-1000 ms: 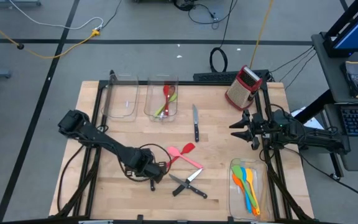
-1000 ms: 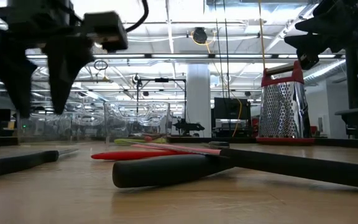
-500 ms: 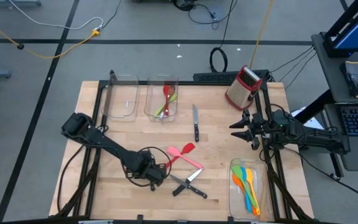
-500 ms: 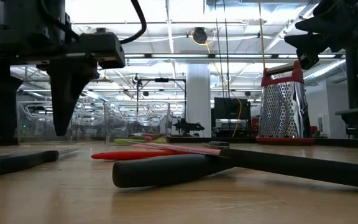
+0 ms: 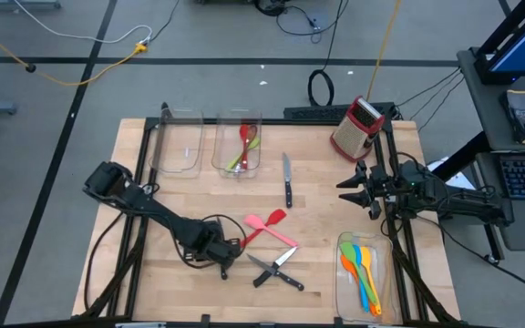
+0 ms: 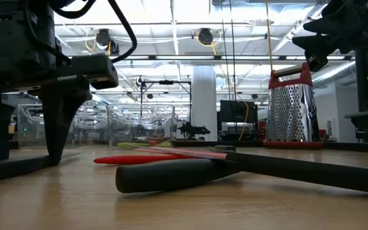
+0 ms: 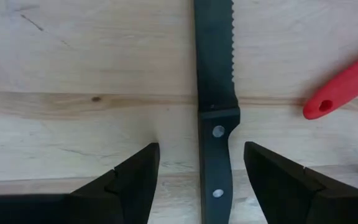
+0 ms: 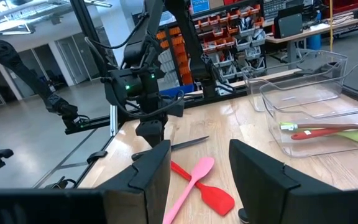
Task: Pick & Place Kitchen Items
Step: Put the black knife into the top left transparent bin
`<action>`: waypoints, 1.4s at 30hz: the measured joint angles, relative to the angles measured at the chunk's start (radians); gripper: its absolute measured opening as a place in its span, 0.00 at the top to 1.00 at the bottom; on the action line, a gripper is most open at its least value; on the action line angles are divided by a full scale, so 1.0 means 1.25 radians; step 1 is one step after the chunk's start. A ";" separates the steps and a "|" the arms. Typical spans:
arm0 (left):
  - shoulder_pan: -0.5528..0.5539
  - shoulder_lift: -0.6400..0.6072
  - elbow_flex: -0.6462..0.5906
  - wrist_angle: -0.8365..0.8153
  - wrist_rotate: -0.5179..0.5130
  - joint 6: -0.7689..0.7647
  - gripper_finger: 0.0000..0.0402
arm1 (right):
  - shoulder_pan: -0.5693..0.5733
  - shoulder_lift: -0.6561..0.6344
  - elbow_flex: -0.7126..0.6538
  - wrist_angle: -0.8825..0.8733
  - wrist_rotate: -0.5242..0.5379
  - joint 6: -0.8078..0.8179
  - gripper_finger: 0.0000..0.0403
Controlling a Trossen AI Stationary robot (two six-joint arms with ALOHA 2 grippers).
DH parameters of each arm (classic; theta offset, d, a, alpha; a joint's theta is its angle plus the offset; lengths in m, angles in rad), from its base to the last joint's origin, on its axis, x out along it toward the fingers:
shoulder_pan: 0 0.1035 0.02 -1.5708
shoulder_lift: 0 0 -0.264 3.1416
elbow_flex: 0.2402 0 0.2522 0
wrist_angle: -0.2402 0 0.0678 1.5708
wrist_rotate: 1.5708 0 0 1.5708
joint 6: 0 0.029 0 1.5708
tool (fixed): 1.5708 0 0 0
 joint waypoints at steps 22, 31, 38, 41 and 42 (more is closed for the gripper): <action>-0.019 0.001 -0.006 -0.054 -0.025 -0.021 0.91 | 0.000 0.000 0.000 0.000 0.003 -0.002 0.61; -0.051 -0.019 -0.010 -0.075 -0.088 -0.076 0.91 | 0.000 0.000 0.000 0.000 0.002 -0.002 0.61; -0.079 -0.085 -0.018 -0.172 -0.213 -0.144 0.91 | 0.000 0.000 0.000 0.000 0.001 -0.003 0.61; -0.088 -0.100 -0.013 -0.176 -0.189 -0.152 0.91 | 0.000 0.000 0.000 0.000 0.001 -0.005 0.61; -0.086 -0.100 -0.013 -0.176 -0.184 -0.148 0.91 | 0.000 0.000 0.000 -0.001 0.001 -0.006 0.61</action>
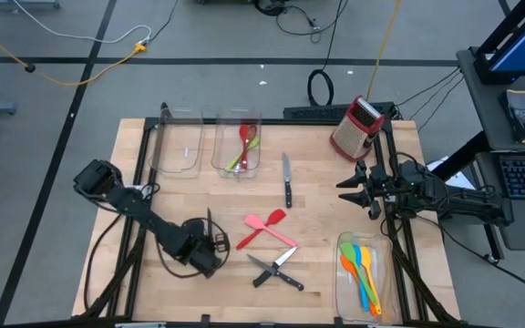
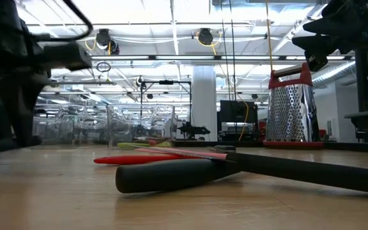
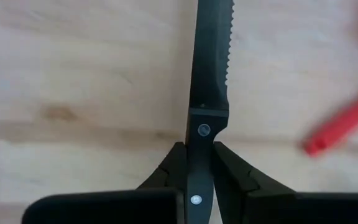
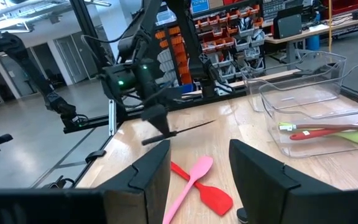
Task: Pick & Place Kitchen Items
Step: Put the black knife into the top left transparent bin
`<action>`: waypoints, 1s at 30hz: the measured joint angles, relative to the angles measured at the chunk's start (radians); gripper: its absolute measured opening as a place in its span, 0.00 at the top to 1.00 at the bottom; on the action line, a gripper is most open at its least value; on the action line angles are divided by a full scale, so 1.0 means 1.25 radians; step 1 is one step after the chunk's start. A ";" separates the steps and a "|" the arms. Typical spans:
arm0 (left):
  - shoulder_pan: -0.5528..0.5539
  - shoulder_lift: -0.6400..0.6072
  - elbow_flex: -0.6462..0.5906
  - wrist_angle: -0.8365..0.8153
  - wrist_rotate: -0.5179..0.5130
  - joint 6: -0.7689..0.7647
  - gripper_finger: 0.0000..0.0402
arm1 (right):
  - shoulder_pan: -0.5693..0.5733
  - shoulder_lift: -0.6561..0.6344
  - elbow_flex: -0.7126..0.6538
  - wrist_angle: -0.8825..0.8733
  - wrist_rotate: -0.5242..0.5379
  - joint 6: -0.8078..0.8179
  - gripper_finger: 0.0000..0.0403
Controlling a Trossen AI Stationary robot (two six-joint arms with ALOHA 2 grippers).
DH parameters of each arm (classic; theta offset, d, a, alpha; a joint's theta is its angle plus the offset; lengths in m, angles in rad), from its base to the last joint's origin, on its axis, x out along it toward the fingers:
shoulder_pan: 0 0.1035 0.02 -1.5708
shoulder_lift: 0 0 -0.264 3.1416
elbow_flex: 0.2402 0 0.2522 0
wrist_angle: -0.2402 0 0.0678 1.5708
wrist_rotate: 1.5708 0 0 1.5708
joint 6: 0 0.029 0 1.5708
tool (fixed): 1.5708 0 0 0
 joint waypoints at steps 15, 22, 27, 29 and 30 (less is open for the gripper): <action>-0.023 -0.127 0.002 0.159 -0.330 0.247 0.91 | 0.000 0.000 0.000 0.000 0.000 0.000 0.61; -0.057 -0.188 0.002 0.378 -0.456 0.558 0.91 | 0.000 0.000 0.000 0.000 -0.001 -0.013 0.61; -0.060 -0.176 0.002 0.630 -0.454 0.814 0.91 | 0.000 0.000 0.000 0.000 0.000 -0.024 0.61; -0.056 -0.168 0.002 0.720 -0.455 0.894 0.91 | 0.000 0.000 0.000 0.000 0.000 -0.024 0.61; -0.053 -0.164 0.002 0.776 -0.455 0.936 0.91 | 0.000 0.000 0.000 0.000 0.000 -0.024 0.61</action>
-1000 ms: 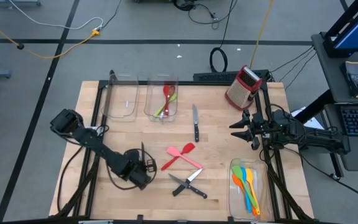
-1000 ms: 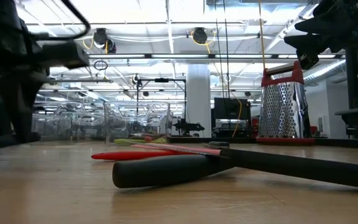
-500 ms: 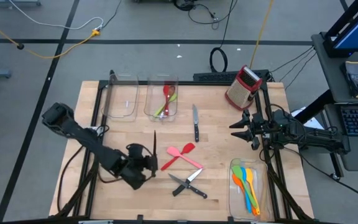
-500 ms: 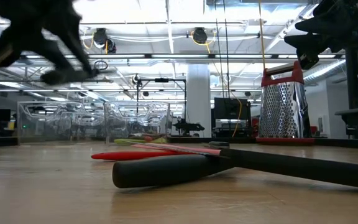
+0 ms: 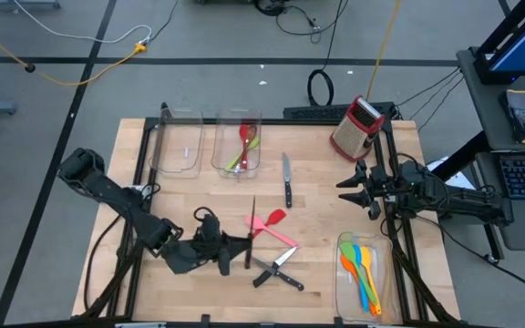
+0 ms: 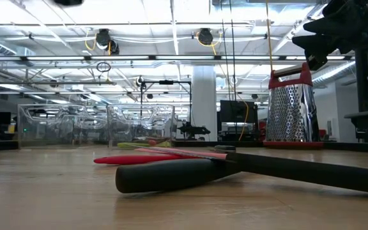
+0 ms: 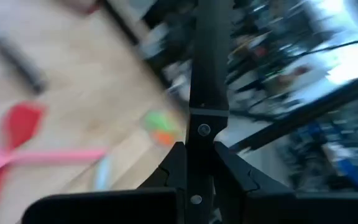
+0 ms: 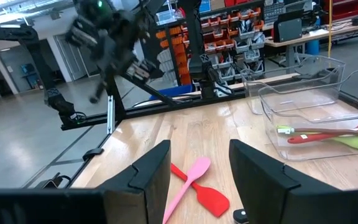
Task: Pick & Place Kitchen Items
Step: Put the black knife into the top left transparent bin
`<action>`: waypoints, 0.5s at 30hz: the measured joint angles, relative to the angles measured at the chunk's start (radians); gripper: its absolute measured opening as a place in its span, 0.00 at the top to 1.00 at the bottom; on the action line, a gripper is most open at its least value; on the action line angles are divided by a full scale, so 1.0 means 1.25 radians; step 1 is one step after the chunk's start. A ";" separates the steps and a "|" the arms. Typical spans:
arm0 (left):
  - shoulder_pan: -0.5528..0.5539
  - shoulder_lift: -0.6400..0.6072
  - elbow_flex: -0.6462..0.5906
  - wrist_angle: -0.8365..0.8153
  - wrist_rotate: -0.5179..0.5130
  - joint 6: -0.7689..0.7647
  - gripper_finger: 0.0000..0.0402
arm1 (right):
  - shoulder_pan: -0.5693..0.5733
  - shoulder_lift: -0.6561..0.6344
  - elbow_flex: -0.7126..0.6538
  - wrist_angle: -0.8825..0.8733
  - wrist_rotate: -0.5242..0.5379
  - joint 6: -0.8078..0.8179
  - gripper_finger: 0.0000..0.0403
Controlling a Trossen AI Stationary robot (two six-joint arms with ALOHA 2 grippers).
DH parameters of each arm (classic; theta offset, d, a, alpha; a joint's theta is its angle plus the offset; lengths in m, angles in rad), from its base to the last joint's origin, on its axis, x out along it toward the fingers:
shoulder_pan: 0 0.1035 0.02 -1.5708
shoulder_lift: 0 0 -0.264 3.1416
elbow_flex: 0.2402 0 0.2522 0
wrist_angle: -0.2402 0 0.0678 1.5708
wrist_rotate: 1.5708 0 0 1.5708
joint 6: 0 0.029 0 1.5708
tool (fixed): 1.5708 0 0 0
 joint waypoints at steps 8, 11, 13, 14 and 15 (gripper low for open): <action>0.009 0.003 0.000 0.336 0.072 0.341 0.91 | 0.000 0.000 0.000 0.000 0.000 0.001 0.61; 0.012 0.003 0.000 0.432 0.136 0.440 0.91 | 0.000 0.000 0.000 0.000 0.000 0.002 0.61; 0.013 0.002 0.001 0.468 0.173 0.484 0.91 | 0.000 0.000 0.000 0.000 0.000 0.002 0.61; 0.014 0.002 0.001 0.478 0.190 0.499 0.91 | 0.000 0.000 0.000 0.000 0.000 0.002 0.61; 0.014 0.002 0.001 0.486 0.206 0.507 0.91 | 0.000 0.000 0.000 0.000 0.000 0.002 0.61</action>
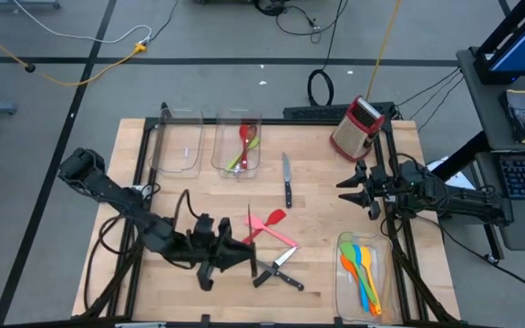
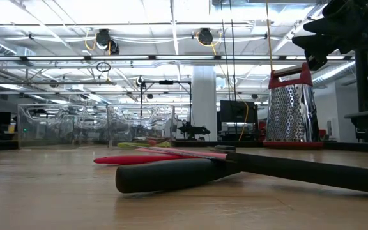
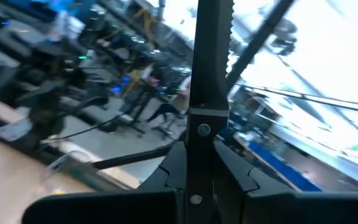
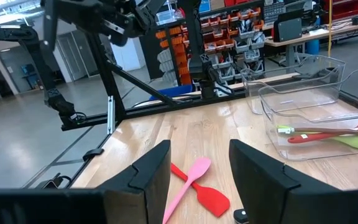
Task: Pick & Place Kitchen Items
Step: Put the black knife into the top left transparent bin
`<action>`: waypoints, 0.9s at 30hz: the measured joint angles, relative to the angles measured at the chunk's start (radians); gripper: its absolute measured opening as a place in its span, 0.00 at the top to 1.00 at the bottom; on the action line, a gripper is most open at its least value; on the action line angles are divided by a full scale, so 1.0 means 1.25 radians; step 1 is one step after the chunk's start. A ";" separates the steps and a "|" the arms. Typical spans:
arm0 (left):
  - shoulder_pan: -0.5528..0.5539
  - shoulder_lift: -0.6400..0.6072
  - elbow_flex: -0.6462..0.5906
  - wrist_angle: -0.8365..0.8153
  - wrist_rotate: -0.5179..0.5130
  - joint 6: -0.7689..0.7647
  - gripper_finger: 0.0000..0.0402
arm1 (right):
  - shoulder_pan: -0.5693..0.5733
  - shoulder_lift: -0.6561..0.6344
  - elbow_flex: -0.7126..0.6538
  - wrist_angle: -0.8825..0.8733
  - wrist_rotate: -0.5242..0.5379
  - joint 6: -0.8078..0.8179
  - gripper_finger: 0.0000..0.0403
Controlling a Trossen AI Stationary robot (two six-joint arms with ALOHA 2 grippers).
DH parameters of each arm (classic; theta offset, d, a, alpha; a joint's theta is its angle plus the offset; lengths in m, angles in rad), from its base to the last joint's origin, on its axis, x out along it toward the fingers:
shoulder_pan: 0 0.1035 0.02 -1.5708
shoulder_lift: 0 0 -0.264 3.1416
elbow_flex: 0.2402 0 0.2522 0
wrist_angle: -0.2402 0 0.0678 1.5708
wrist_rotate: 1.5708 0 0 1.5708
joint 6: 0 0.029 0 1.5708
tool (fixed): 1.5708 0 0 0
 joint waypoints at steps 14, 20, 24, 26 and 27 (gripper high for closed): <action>0.004 0.000 0.000 0.079 0.120 0.087 0.91 | 0.000 0.000 0.000 0.000 0.000 0.000 0.61; 0.003 0.000 0.000 0.074 0.115 0.063 0.91 | 0.000 0.000 0.000 0.000 0.000 0.000 0.61; 0.003 0.000 0.000 -0.024 0.068 -0.059 0.91 | 0.000 0.000 0.000 0.000 0.000 0.000 0.61; 0.003 0.000 0.000 -0.118 0.039 -0.161 0.91 | 0.000 0.000 0.000 0.000 0.000 0.000 0.61; 0.003 0.000 0.000 -0.169 0.025 -0.221 0.91 | 0.000 0.000 0.000 0.000 0.000 0.000 0.61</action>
